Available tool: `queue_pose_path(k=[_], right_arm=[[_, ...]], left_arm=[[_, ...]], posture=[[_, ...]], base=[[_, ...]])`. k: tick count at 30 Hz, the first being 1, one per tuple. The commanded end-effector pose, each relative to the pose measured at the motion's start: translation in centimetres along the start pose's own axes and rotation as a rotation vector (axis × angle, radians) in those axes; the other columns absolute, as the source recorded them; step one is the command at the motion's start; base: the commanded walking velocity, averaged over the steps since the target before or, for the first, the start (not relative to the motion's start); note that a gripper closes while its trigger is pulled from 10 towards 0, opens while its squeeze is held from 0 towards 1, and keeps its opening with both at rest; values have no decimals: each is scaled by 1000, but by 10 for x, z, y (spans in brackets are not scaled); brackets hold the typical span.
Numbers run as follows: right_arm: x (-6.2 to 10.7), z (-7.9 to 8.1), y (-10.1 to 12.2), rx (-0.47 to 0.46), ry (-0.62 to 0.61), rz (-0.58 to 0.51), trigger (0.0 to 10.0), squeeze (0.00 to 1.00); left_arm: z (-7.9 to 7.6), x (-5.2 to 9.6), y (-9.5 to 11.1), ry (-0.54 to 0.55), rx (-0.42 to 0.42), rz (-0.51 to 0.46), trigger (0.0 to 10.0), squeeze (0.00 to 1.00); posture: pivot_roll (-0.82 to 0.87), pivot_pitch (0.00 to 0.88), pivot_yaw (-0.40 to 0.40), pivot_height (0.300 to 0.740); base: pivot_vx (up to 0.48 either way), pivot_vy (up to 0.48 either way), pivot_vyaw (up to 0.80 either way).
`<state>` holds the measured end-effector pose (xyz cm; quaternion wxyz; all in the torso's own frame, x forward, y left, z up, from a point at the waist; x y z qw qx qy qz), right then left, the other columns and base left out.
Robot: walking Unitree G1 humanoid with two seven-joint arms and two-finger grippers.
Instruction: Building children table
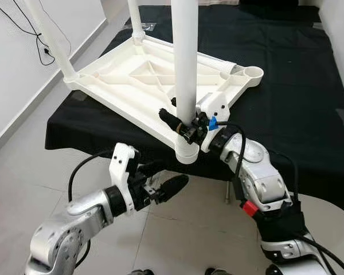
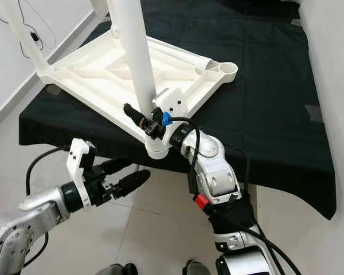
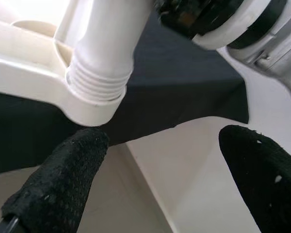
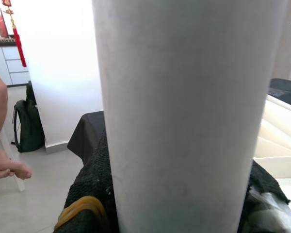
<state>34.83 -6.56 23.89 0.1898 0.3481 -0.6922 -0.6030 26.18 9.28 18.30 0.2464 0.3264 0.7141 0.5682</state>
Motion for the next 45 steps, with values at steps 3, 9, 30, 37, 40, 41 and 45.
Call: queue_pose_path(k=[3, 9, 30, 37, 40, 41, 45], right_arm=[[7, 6, -44, -89, -50, 182, 10000, 0], [15, 9, -69, -96, -272, 336, 10000, 0], [11, 13, -73, -151, -523, 364, 10000, 0], [9, 17, -72, -148, -524, 353, 10000, 0], [7, 18, -71, -151, -520, 345, 10000, 0], [7, 18, -71, -151, -519, 344, 10000, 0], [6, 19, -69, -154, -520, 336, 10000, 0]], left_arm=[[3, 3, -3, 65, -18, -11, 10000, 0], [8, 3, -3, 105, -45, -20, 10000, 0], [15, -7, 90, 141, -356, -257, 10000, 0], [4, -23, 149, 68, -471, -379, 10000, 0], [2, -31, 166, 44, -486, -410, 10000, 0], [1, -33, 171, 40, -486, -418, 10000, 0], [0, -42, 182, 7, -471, -422, 10000, 0]], posture=[[6, 220, 57, 740], [2, 221, 56, 740], [6, 211, 48, 740], [-2, 204, 54, 740], [-1, 202, 55, 740], [-1, 202, 55, 740], [-6, 200, 60, 740]], base=[[0, 0, 0], [0, 0, 0], [0, 0, 0], [0, 0, 0], [0, 0, 0], [0, 0, 0], [0, 0, 0]])
Point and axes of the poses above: a point about 5 cm out from each wrist's last joint towards the gripper, its own x axis pointing back from the gripper into the wrist, its own y axis along the axis of the wrist's last joint, z = x × y, the point moved 3 cm from there along -x, pointing out of the wrist towards the gripper, and after that the axes turned 2 degrees about -x, right-handed, at the moved point
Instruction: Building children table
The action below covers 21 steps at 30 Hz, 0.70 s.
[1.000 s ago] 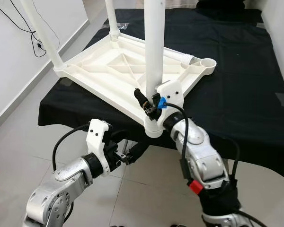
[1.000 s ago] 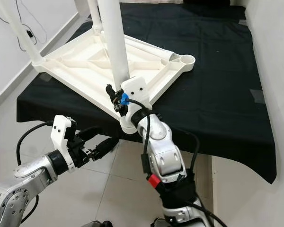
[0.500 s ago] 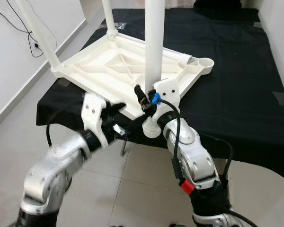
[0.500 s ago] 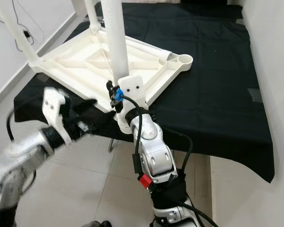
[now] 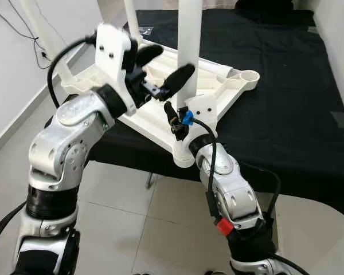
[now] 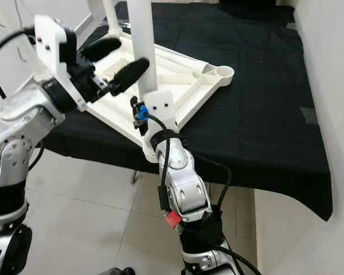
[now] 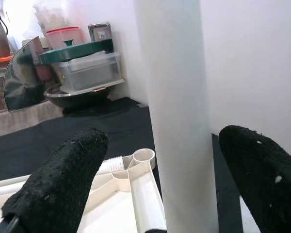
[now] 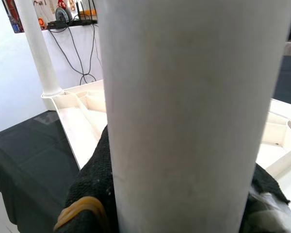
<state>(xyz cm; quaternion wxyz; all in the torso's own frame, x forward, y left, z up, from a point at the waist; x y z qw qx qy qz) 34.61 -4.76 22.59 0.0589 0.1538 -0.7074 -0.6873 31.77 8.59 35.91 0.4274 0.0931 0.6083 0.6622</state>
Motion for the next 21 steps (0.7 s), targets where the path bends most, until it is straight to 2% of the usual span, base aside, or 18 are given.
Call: queue_pose_path(k=[1, 3, 4, 6, 7, 9, 12, 15, 17, 19, 20, 21], right_arm=[[8, -8, -58, -13, -46, 251, 10000, 0], [8, -6, -56, -17, -44, 242, 10000, 0], [8, -6, -56, -17, -44, 242, 10000, 0], [8, -4, -54, -22, -40, 231, 10000, 0], [8, -4, -54, -22, -40, 231, 10000, 0], [8, -3, -53, -27, -38, 221, 10000, 0], [8, -2, -51, -33, -37, 206, 10000, 0], [8, -2, -48, -41, -39, 187, 10000, 0], [8, -2, -47, -44, -41, 180, 10000, 0], [8, -2, -47, -44, -41, 180, 10000, 0], [8, -2, -46, -45, -42, 175, 10000, 0], [8, -3, -45, -45, -45, 170, 10000, 0]], left_arm=[[4, -3, -2, -5, 26, 8, 10000, 0], [5, -22, 4, -49, 78, -2, 10000, 0], [5, -22, 4, -49, 78, -2, 10000, 0], [3, -40, 15, -95, 130, -30, 10000, 0], [3, -40, 15, -95, 130, -30, 10000, 0], [2, -51, 23, -125, 163, -48, 10000, 0], [1, -57, 26, -150, 194, -53, 10000, 0], [-1, -61, 17, -160, 172, 5, 10000, 0], [-3, -62, 11, -167, 187, 35, 10000, 0], [-3, -62, 11, -167, 187, 35, 10000, 0], [-5, -62, 6, -172, 201, 59, 0, 0], [-8, -63, 3, -200, 229, 82, 0, 0]], posture=[[-6, 200, 60, 740], [-8, 199, 62, 740], [-8, 199, 62, 740], [-12, 202, 70, 740], [-12, 202, 70, 740], [-13, 202, 73, 740], [-13, 205, 78, 740], [-13, 210, 85, 740], [-17, 211, 89, 740], [-17, 211, 89, 740], [-18, 209, 90, 740], [-18, 210, 90, 740]], base=[[0, 0, 0], [0, 0, 0], [0, 0, 0], [0, 0, 0], [0, 0, 0], [0, 0, 0], [0, 0, 0], [0, 0, 0], [0, 0, 0], [0, 0, 0], [0, 0, 0], [0, 0, 0]])
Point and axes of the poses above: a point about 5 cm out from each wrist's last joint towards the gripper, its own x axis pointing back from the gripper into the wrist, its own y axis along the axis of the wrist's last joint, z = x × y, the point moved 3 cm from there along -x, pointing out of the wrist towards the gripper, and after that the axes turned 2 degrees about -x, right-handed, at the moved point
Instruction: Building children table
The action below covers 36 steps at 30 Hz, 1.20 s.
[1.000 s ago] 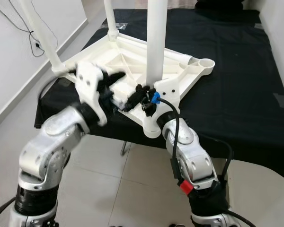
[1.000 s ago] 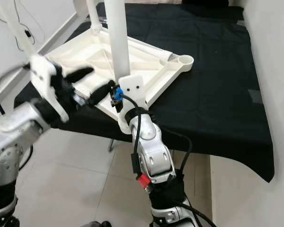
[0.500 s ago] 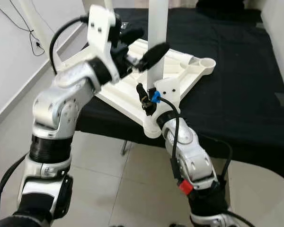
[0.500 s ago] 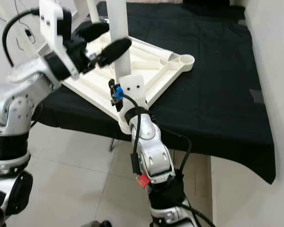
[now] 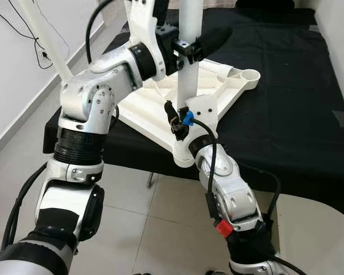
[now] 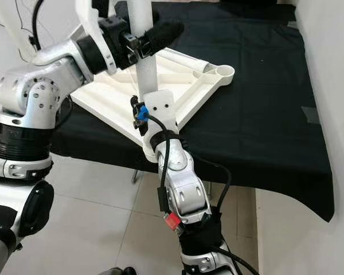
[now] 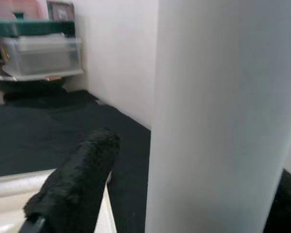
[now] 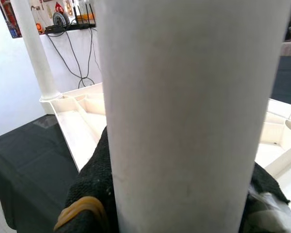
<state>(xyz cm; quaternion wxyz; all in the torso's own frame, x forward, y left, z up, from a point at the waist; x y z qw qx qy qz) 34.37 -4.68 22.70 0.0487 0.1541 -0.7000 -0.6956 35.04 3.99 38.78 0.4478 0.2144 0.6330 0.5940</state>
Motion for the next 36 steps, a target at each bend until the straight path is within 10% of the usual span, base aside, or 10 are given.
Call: queue_pose_path(k=[1, 17, 18, 29, 30, 36], right_arm=[[7, -6, -45, -25, -33, 182, 10000, 0], [5, 0, -32, -22, 53, 100, 10000, 0], [6, -2, -28, -26, 85, 77, 10000, 1000], [-2, -12, 3, -7, 402, -17, 10000, 894], [-5, -17, 8, 13, 417, -24, 10000, 0], [-10, -22, 33, 51, 579, -76, 10000, 0]], left_arm=[[-5, -1, -5, -41, 35, 37, 0, 0], [-13, 0, 7, -125, 41, 21, 0, 0], [-14, 1, 5, -128, 28, 30, 0, 0], [-29, 4, -2, -210, -34, 55, 0, 0], [-31, 4, -3, -223, -37, 55, 0, 0], [-37, 5, -5, -263, -73, 67, 0, 0]], posture=[[-18, 211, 90, 740], [-14, 219, 84, 740], [-16, 216, 82, 740], [-18, 200, 81, 740], [-19, 197, 80, 740], [-16, 187, 82, 740]], base=[[0, 0, 0], [0, 0, 0], [0, 0, 0], [0, 0, 0], [0, 0, 0], [0, 0, 0]])
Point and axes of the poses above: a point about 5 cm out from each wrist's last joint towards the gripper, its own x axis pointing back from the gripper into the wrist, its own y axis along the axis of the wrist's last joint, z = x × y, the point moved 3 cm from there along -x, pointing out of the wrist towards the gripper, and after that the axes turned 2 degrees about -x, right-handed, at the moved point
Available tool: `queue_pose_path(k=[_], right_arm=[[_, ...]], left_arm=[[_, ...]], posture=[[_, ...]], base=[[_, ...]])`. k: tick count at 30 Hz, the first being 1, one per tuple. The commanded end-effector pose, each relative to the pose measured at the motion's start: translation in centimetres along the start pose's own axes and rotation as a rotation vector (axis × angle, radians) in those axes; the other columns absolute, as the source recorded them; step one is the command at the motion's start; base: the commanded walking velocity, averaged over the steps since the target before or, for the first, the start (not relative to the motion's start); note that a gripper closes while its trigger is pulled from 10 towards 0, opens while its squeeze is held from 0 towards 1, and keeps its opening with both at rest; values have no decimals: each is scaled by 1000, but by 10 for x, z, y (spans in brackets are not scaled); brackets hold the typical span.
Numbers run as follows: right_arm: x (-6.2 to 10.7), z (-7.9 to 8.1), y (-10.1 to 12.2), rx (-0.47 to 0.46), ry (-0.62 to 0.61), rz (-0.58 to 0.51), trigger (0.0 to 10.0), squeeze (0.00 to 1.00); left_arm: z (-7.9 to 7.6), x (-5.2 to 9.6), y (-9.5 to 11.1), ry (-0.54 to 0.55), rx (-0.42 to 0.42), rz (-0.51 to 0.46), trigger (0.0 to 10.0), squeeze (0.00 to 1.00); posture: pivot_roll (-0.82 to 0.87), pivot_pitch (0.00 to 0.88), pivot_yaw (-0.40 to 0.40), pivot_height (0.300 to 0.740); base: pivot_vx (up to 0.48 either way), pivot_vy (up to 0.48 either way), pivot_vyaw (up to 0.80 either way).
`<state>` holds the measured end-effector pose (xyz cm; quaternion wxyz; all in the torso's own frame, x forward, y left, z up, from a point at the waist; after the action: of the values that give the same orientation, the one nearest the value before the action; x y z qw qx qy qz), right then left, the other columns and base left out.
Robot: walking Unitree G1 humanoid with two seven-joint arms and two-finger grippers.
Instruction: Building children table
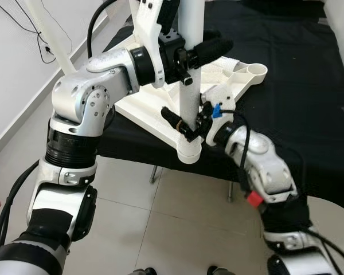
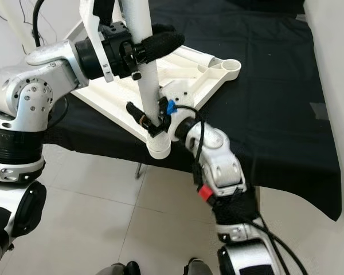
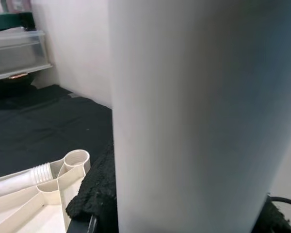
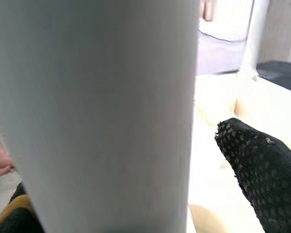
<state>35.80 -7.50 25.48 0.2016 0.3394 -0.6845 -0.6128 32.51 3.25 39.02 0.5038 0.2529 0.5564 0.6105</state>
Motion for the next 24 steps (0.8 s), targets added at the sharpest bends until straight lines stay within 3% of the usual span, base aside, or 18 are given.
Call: queue_pose_path(k=[1, 11, 12, 13, 24], right_arm=[[-6, 8, 10, 0, 105, -38, 10000, 0], [-7, 14, 18, 16, 293, -24, 10000, 0], [-6, 17, 18, 3, 323, -27, 1765, 0], [-5, 20, 18, -14, 353, -32, 0, 0], [4, 29, 19, -41, 496, -38, 0, 0]], left_arm=[[-14, -4, -11, -91, 27, 32, 0, 0], [-17, -6, -12, -102, 21, 29, 0, 0], [-16, -5, -12, -98, 22, 26, 0, 0], [-15, -5, -12, -95, 23, 24, 0, 0], [-14, -3, -12, -92, 25, 11, 0, 0]], posture=[[-15, 185, 81, 740], [-15, 185, 78, 740], [-15, 188, 77, 740], [-15, 189, 77, 740], [-17, 196, 73, 740]], base=[[0, 0, 0], [0, 0, 0], [0, 0, 0], [0, 0, 0], [0, 0, 0]])
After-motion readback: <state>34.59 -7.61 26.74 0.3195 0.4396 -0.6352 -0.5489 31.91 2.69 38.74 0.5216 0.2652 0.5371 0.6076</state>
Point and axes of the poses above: a point about 5 cm out from each wrist's last joint towards the gripper, its own x axis pointing back from the gripper into the wrist, its own y axis along the axis of the wrist's last joint, z = x × y, the point moved 3 cm from there along -x, pointing out of the wrist towards the gripper, and after that the axes turned 2 degrees about -x, right-handed, at the moved point
